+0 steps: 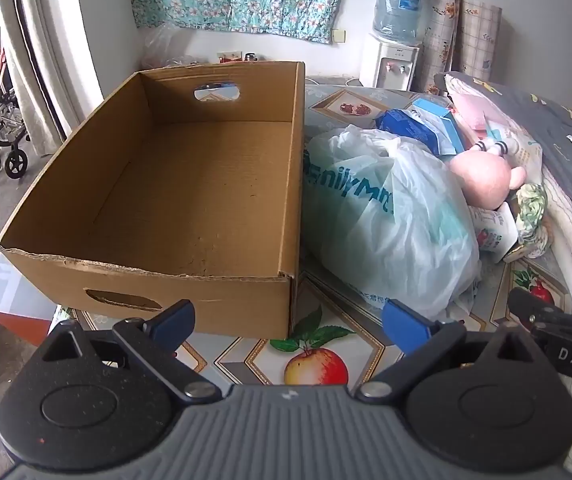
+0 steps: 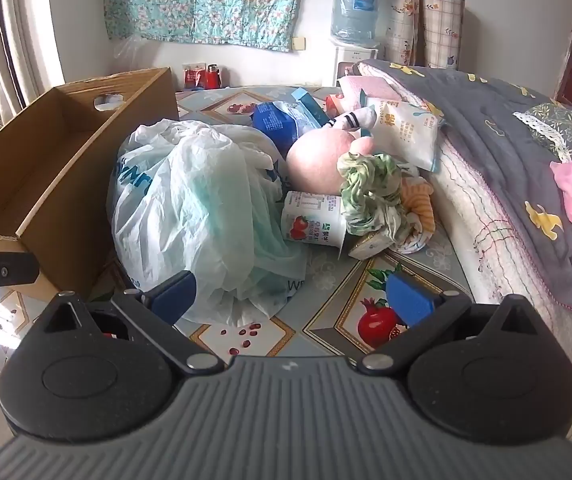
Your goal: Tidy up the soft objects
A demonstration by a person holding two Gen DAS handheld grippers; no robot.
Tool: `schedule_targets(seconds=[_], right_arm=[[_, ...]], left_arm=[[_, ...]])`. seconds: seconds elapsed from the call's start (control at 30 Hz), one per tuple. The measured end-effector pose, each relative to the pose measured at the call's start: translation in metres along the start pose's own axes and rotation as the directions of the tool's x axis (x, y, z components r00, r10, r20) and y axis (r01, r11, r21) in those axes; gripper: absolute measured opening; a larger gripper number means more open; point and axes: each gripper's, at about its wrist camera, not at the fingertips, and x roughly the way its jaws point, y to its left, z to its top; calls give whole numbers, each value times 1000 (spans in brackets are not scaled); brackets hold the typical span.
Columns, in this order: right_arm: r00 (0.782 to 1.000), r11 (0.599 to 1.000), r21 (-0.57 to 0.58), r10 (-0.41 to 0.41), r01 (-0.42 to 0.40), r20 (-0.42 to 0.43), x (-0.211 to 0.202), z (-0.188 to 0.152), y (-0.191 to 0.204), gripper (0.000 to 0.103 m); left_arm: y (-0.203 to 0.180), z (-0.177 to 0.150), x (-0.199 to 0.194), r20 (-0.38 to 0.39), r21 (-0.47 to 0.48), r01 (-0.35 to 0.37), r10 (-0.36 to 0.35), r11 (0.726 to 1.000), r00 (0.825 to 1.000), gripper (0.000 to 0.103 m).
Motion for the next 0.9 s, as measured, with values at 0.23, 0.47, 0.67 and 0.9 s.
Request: schedule_targets(seconds=[0.23, 0.47, 0.67, 0.9], right_arm=[[1000, 1000, -29, 5, -5, -3, -1, 5, 9, 102], [1000, 998, -56, -3, 3, 0, -4, 6, 8, 102], [1000, 997, -73, -11, 11, -6, -1, 8, 14, 102], [1000, 997, -79, -13, 12, -7, -1, 9, 15, 102]], left_arm=[[-2, -3, -1, -4, 10, 18, -18, 1000, 1000, 101], [-3, 0, 3, -18, 36, 39, -38, 999, 999, 101], [-3, 1, 3, -19, 44, 49, -48, 998, 999, 101], [-3, 3, 2, -16, 46, 54, -53, 997, 998, 101]])
